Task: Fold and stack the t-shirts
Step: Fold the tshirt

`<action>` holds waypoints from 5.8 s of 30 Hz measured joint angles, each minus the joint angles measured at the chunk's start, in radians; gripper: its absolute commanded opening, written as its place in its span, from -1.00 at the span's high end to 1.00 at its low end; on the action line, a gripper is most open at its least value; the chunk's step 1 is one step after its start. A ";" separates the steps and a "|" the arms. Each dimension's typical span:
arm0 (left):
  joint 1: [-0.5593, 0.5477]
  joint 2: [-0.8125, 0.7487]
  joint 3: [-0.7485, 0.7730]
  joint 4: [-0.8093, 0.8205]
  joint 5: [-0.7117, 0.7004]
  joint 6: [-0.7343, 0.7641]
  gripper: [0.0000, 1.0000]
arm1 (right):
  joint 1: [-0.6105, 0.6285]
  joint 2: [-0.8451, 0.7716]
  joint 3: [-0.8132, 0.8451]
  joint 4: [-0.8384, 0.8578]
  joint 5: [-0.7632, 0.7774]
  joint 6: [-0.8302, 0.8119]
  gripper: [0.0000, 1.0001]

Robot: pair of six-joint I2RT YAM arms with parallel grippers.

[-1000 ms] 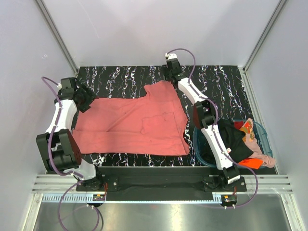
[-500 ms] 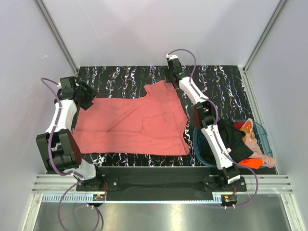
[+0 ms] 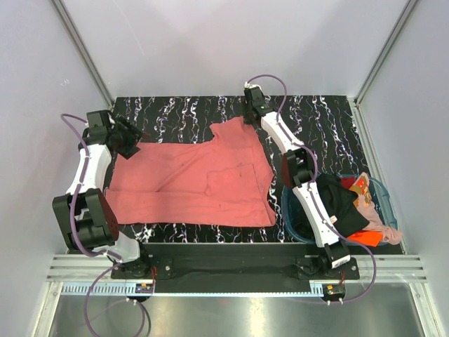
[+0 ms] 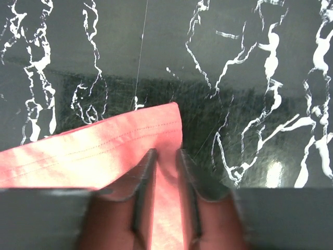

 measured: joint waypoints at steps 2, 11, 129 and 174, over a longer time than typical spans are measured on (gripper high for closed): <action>0.000 0.000 0.005 -0.004 0.006 0.000 -0.40 | 0.000 0.000 0.002 -0.012 -0.002 0.014 0.75; 0.046 0.014 0.027 -0.033 0.002 0.029 -0.32 | -0.005 -0.004 -0.020 0.032 -0.020 0.047 0.94; 0.161 0.315 0.174 -0.428 -0.629 0.359 1.00 | -0.101 -1.180 -1.516 -0.079 -0.431 0.317 1.00; 0.072 0.254 0.018 -0.233 -0.300 0.211 0.36 | 0.040 -0.624 -0.935 -0.146 -0.683 0.231 0.02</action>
